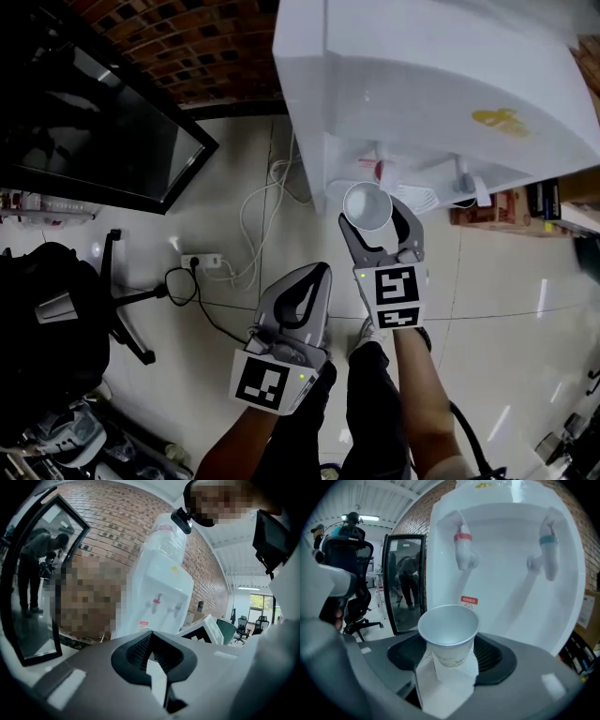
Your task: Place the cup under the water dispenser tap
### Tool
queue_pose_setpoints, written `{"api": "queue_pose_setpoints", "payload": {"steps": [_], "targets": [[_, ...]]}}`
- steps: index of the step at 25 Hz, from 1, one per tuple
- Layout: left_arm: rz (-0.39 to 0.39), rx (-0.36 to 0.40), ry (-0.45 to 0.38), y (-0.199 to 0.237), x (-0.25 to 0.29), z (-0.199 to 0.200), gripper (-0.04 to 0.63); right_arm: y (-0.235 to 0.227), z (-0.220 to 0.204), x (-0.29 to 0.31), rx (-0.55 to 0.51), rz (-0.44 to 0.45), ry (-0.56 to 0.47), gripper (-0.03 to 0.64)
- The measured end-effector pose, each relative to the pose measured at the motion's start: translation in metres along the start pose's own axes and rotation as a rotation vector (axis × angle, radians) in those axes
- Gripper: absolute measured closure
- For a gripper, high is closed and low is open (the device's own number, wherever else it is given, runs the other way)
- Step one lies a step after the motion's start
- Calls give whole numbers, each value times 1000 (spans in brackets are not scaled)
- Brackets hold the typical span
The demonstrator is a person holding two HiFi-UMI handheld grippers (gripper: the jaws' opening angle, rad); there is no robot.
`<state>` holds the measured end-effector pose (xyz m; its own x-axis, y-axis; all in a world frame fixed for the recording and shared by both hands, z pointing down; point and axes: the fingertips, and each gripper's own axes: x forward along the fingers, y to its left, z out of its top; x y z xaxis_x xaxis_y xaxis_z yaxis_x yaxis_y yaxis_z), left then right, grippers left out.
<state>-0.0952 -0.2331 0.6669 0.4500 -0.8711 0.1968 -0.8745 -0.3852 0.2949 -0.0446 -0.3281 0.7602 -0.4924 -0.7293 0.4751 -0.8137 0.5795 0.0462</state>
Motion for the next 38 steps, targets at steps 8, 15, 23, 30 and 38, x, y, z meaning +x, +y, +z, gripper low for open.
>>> {"api": "queue_pose_setpoints", "payload": {"steps": [8,15,23,30,38], "targets": [[-6,4,27,9,4,-11,603,-5,-14,28,0,-6,42,295],[-19,-1,29,6,9,-12,603,-12,-16,32,34,-21,28,288],[-8,1,31,8,12,-14,603,-13,-20,30,58,-12,12,187],[-15,0,36,-3,9,-8,603,-13,-11,9,61,-12,3,187],[-27,-9,35,-27,-9,30,603,-4,18,-42,59,-22,19,187]]}}
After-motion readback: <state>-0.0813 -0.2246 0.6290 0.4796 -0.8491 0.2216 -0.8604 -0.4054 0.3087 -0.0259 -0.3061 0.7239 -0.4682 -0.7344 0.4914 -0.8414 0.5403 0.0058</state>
